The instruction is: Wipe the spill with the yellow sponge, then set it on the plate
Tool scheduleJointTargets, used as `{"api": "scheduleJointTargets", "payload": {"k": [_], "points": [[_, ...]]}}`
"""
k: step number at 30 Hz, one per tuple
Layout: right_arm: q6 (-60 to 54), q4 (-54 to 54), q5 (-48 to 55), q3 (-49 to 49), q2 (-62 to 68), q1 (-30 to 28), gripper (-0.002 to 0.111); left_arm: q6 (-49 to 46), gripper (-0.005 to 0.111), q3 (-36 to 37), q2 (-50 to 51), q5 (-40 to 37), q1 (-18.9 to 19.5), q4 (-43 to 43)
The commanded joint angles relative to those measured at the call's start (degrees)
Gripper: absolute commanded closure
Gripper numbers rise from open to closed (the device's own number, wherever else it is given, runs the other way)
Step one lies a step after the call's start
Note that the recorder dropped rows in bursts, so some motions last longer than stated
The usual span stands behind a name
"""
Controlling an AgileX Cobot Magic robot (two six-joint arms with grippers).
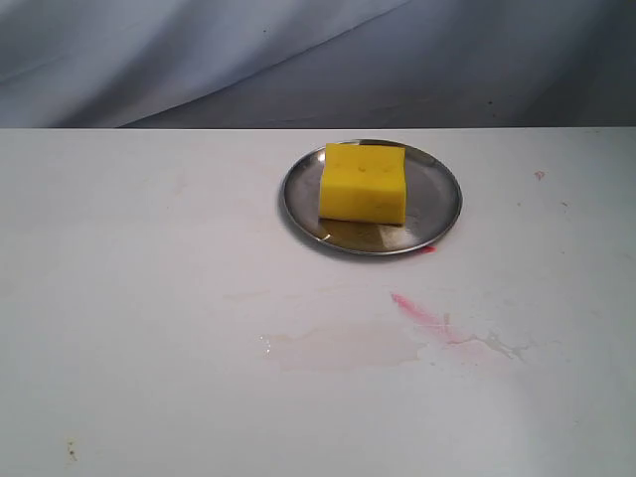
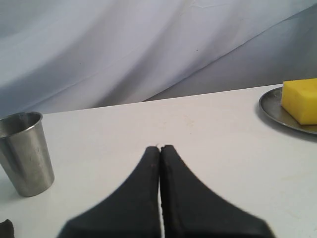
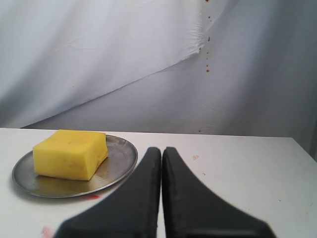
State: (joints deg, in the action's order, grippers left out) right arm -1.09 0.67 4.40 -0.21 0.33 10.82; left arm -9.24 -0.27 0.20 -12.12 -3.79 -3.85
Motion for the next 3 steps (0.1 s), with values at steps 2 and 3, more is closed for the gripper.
{"api": "scheduleJointTargets", "payload": {"k": [2, 3], "points": [[0.0, -0.7, 0.1, 0.2, -0.3, -0.3, 0.107, 0.1, 0.107, 0.3, -0.2, 0.3, -0.2, -0.1], [0.0, -0.7, 0.1, 0.2, -0.3, -0.3, 0.107, 0.1, 0.107, 0.3, -0.2, 0.3, -0.2, -0.1]]}}
